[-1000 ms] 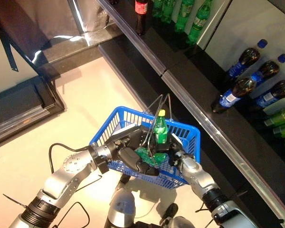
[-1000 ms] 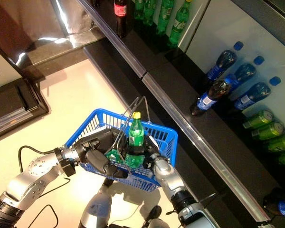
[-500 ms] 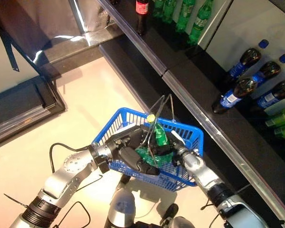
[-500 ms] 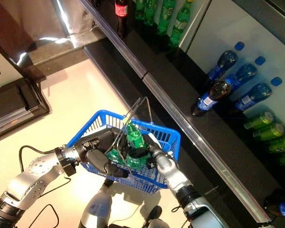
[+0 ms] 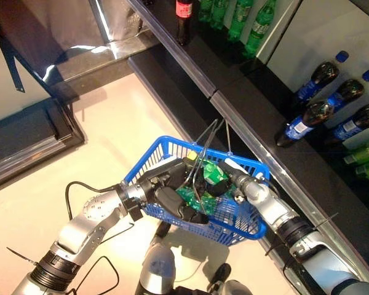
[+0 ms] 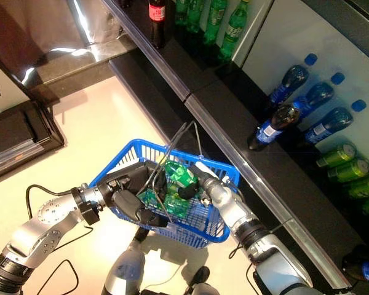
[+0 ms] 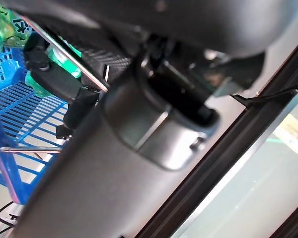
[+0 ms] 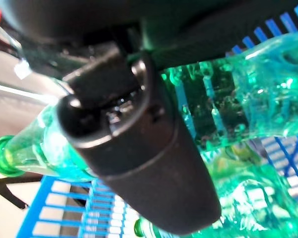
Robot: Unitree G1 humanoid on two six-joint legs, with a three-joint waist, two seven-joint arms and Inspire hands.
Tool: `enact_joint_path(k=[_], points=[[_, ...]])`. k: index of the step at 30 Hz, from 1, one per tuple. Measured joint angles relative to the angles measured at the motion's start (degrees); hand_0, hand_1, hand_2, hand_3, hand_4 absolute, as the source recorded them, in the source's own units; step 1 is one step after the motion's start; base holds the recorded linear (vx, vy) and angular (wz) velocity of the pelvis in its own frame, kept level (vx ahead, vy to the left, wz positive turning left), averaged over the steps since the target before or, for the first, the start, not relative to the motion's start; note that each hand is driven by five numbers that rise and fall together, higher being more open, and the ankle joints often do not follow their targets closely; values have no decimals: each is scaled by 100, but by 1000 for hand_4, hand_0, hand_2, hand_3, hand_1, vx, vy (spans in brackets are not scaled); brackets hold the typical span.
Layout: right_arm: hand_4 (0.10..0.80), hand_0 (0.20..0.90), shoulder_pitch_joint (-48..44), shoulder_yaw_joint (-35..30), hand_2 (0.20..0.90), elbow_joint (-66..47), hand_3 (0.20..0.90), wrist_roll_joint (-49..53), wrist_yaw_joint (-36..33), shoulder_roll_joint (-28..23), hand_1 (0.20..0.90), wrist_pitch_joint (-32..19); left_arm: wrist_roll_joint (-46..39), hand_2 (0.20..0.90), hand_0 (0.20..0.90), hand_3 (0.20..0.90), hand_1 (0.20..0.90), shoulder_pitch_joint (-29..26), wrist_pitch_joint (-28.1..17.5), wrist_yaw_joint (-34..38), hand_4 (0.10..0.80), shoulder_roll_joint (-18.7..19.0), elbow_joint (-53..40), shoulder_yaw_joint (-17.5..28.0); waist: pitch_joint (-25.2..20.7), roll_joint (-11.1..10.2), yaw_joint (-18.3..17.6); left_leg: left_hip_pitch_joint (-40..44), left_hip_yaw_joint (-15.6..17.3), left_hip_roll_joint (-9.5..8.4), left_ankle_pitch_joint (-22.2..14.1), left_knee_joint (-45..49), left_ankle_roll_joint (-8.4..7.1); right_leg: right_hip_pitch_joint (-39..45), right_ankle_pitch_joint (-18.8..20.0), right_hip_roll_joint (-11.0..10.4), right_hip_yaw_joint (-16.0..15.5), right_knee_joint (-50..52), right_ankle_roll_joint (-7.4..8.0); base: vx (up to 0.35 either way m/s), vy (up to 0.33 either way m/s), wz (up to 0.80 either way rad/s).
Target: Pick up the drink and place into the basket.
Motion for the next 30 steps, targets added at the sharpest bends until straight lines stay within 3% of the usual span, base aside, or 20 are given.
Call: enact_joint_path(k=[6,25,26,27,28,29,30], points=[[100,300,-188,156,300,493,200,7,410,127,300,146,0,300,300,200,300,-131,0,0,100,6,-1,0,-8,-14,122,73,-19,-7,1,-1,-2,84,-24,0,-9,-1,18,0,0,0],[100,300,-487,210,300,1442,200,228,713,565,300,215,1,300,300,200,300,-144,26,-1,100,126,-3,-99,-14,-24,250,126,-39,-6,5,0,-6,154,-26,4,-31,-1,16,0,0,0],[191,378,-533,210,378,1543,291,228,733,605,378,211,1,300,300,200,300,-144,43,-1,100,126,-3,-103,-14,-24,251,138,-39,-7,5,0,-6,165,-26,4,-32,-1,16,0,0,0],[355,519,-571,213,519,1618,455,227,756,639,519,211,1,300,300,200,300,-144,66,-1,100,126,-3,-108,-15,-26,253,150,-39,-7,4,0,-6,177,-31,4,-33,-1,17,0,0,0],[665,785,-578,217,785,1636,765,225,758,651,785,211,1,300,300,200,300,-144,70,-1,100,126,-3,-109,-16,-27,256,150,-41,-6,4,0,-6,179,-32,5,-34,-1,16,0,0,0],[800,900,-578,218,900,1648,900,225,758,658,900,211,1,300,300,200,300,-144,76,-1,100,126,-3,-111,-16,-27,257,151,-41,-6,4,0,-6,180,-33,6,-34,-1,16,0,0,0],[800,900,-578,218,900,1664,900,225,758,669,900,211,1,300,300,200,300,-144,95,-1,100,126,-3,-111,-16,-27,258,153,-42,-6,4,0,-6,182,-33,6,-35,-1,16,0,0,0]])
